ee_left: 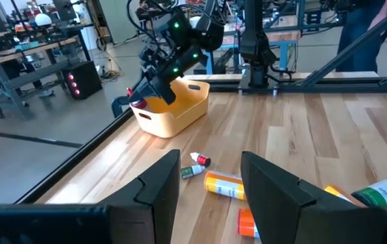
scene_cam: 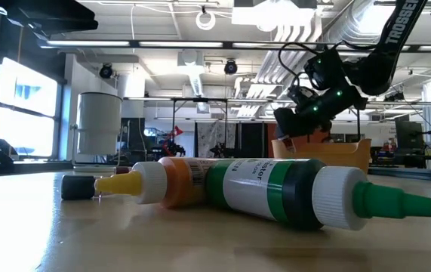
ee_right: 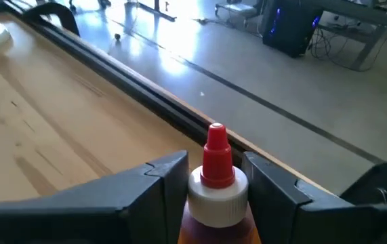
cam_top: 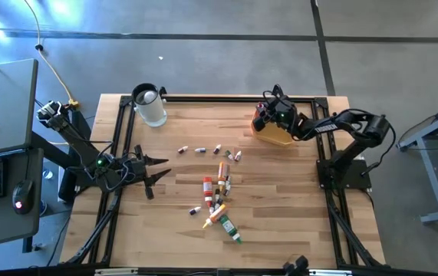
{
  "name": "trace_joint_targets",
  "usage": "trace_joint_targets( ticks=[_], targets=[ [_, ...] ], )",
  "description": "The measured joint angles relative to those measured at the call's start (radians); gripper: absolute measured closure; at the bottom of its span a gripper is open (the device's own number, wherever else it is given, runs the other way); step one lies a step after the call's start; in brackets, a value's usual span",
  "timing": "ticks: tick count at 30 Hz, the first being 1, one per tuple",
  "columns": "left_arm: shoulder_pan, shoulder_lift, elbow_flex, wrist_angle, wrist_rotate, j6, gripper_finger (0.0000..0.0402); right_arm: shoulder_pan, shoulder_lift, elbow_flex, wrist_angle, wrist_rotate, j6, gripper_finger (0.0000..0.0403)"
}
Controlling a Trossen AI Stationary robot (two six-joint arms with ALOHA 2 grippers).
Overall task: Pick & Place food coloring
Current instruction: Put the large red food coloring bottle into the yellow bin, then put the large orange food coloring bottle into the yellow bin
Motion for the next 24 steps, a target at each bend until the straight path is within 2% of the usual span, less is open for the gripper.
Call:
trace_joint_targets(
  ticks=[5,10,16,20,24],
  targets=[
    [0.000,0.000,0.000,0.001,0.000,-0.013,0.0248,0.000,0.000,0.000,-0.031,0.041,-0.021,0.0253],
    [0.000,0.000,0.000,0.000,0.000,-0.015,0.0248,0.000,0.000,0.000,-0.039,0.038,-0.029,0.0236],
    [0.000,0.000,0.000,0.001,0.000,-0.015,0.0248,0.002,-0.016,0.000,-0.040,0.043,-0.076,0.0232],
    [0.000,0.000,0.000,0.003,0.000,-0.015,0.0248,0.014,-0.099,0.000,-0.040,0.044,-0.106,0.0232],
    [0.000,0.000,0.000,0.004,0.000,-0.016,0.0248,0.062,-0.264,0.000,-0.055,0.052,-0.154,0.0231]
  ],
)
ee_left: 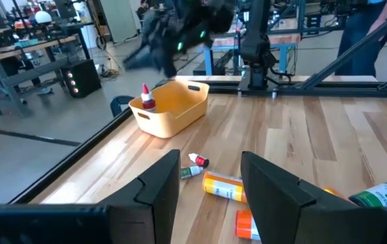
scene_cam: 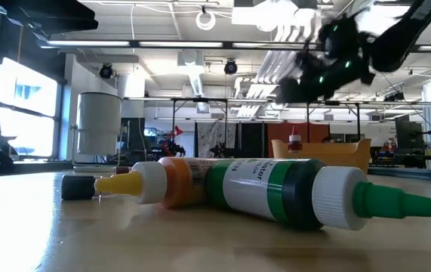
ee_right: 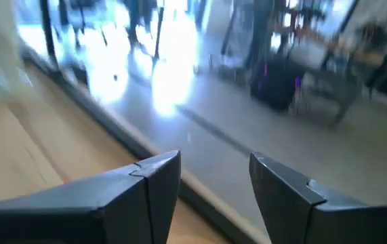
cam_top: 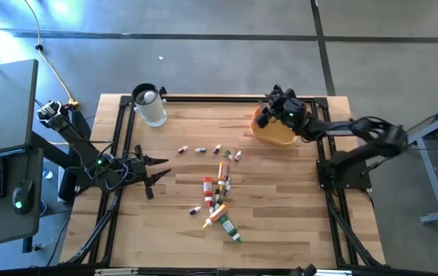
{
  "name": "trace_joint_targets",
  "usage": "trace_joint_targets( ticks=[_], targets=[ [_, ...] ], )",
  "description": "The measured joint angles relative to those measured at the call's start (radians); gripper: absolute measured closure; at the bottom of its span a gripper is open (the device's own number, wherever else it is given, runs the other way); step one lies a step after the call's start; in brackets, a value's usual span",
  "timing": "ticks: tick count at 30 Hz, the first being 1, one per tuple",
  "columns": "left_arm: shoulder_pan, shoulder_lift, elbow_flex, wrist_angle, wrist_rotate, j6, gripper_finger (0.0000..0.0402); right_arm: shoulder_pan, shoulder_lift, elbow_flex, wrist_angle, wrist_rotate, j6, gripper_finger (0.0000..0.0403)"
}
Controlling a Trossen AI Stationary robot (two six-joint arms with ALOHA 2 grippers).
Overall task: Pick & Place food coloring
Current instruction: Put the large orange food coloring bottle into the yellow bin
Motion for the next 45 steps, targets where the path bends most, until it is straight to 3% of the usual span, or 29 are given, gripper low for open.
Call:
trace_joint_targets(
  ticks=[2,6,8,11,16,20,24,28,33,39,45],
  targets=[
    [0.000,0.000,0.000,0.000,0.000,0.000,0.0248,0.042,-0.111,0.000,-0.046,-0.038,0.002,0.0231],
    [0.000,0.000,0.000,0.000,0.000,-0.004,0.0248,0.178,-0.291,0.000,-0.215,-0.268,0.043,0.0231],
    [0.000,0.000,0.000,0.000,0.000,-0.005,0.0248,0.270,-0.333,0.000,-0.290,-0.347,0.135,0.0231],
    [0.000,0.000,0.000,0.001,-0.001,-0.010,0.0248,0.420,-0.336,0.000,-0.347,-0.374,0.244,0.0231],
    [0.045,0.015,0.000,0.058,0.039,-0.061,0.0248,0.635,-0.248,0.000,-0.337,-0.213,0.264,0.0231],
    [0.159,0.078,0.000,0.096,0.240,-0.102,0.0248,0.747,-0.141,0.000,-0.288,-0.197,0.275,0.0231],
    [0.253,0.148,0.001,0.137,0.447,-0.206,0.0248,0.845,0.006,0.000,-0.125,-0.207,0.294,0.0231],
    [0.295,0.279,0.001,0.176,0.551,-0.253,0.0248,0.919,0.162,0.000,0.056,-0.193,0.283,0.0231],
    [0.294,0.482,0.079,0.245,0.610,-0.261,0.0248,0.965,0.289,0.000,0.182,-0.071,0.242,0.0231],
    [0.295,0.725,0.270,0.196,0.596,-0.371,0.0248,0.966,0.304,0.000,0.180,0.156,0.208,0.0231],
    [0.294,0.902,0.507,-0.118,0.585,-0.575,0.0248,0.965,0.303,0.000,0.166,0.313,0.139,0.0231]
  ],
)
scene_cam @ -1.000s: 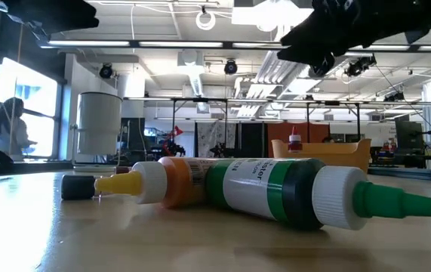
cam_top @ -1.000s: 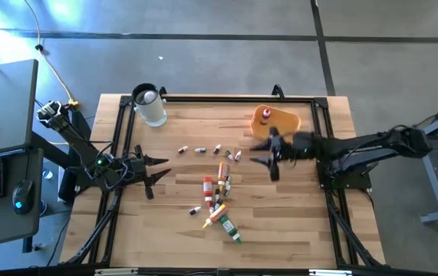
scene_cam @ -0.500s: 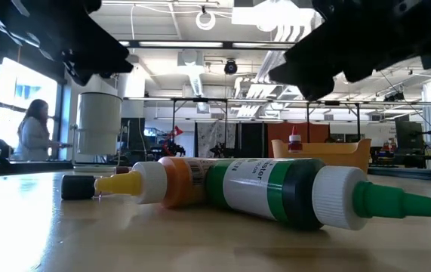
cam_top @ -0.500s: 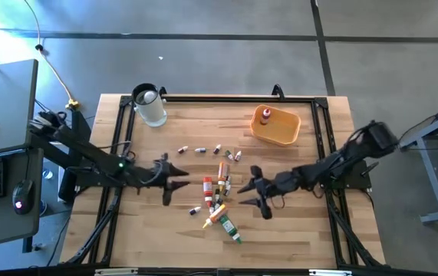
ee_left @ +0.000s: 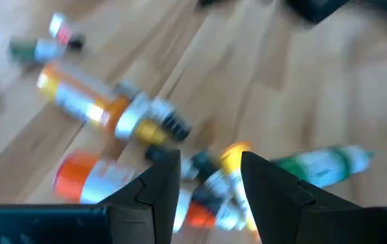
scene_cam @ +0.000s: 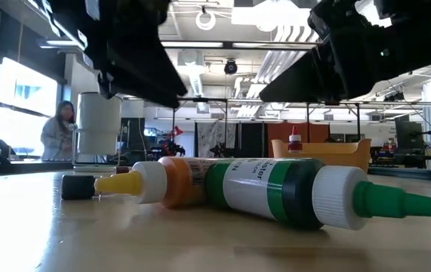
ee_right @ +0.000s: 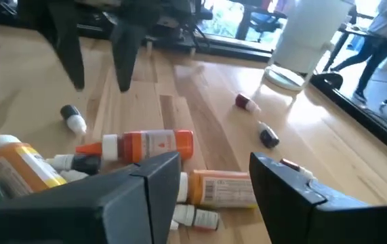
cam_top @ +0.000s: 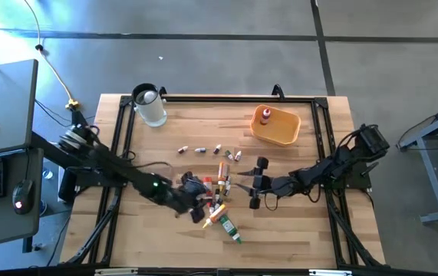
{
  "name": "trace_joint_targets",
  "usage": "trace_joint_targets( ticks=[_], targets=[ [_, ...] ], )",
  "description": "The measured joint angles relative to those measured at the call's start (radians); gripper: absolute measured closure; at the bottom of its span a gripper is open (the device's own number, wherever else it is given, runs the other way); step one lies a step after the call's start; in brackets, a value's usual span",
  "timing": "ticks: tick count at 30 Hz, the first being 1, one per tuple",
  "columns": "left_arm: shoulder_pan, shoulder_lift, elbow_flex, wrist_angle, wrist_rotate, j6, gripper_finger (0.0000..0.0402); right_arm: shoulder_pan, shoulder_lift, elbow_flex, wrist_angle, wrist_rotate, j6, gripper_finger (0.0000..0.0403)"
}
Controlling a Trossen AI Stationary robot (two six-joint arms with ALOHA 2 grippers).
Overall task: Pick & Place food coloring
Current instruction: Put the large orange food coloring bottle into the yellow bin
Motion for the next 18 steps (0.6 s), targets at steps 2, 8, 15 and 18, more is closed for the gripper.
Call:
trace_joint_targets(
  ticks=[2,8,15,18],
  targets=[
    [-0.001,0.055,0.085,-0.152,0.000,-0.085,0.0248,0.000,0.000,0.000,-0.008,0.002,0.015,0.0231],
    [0.001,0.186,0.268,-0.494,0.023,-0.326,0.0248,0.001,-0.001,0.000,0.004,-0.016,0.060,0.0231],
    [0.007,0.250,0.292,-0.396,0.064,-0.361,0.0248,0.001,-0.001,0.000,0.008,-0.043,0.082,0.0231],
    [0.016,0.268,0.293,-0.384,0.048,-0.392,0.0248,0.001,-0.001,0.000,0.017,-0.073,0.063,0.0231]
  ],
)
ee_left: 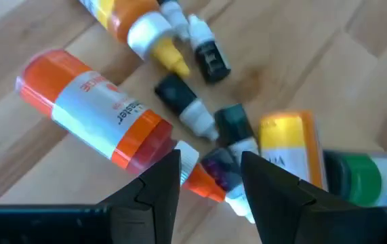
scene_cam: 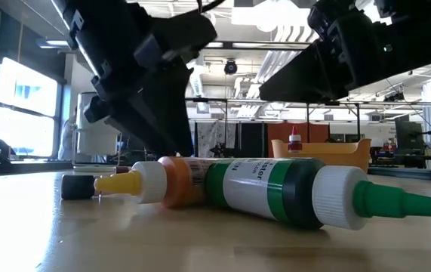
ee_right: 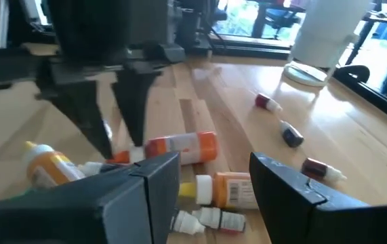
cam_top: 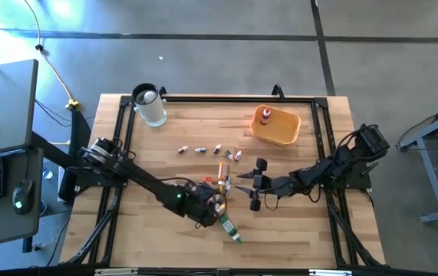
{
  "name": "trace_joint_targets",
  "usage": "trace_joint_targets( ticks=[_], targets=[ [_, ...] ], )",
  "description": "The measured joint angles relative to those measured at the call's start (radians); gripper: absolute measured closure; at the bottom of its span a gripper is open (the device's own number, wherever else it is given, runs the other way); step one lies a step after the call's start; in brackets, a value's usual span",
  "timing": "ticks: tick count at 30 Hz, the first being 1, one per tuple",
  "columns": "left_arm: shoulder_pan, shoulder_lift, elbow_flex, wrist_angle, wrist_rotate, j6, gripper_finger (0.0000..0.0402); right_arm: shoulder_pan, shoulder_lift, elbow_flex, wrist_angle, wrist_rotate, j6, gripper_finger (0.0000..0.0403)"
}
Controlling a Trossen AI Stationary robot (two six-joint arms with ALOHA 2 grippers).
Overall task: Pick & Place food coloring
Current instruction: Put the large orange food coloring bottle into the yellow bin
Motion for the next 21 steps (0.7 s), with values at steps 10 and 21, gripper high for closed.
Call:
trace_joint_targets(
  ticks=[10,21],
  targets=[
    [0.018,0.002,-0.002,-0.151,-0.029,-0.034,0.0248,0.000,0.000,0.000,-0.011,-0.039,0.005,0.0231],
    [0.021,0.002,-0.003,-0.244,-0.106,0.023,0.0248,-0.013,0.000,0.000,-0.035,-0.083,0.082,0.0231]
  ],
)
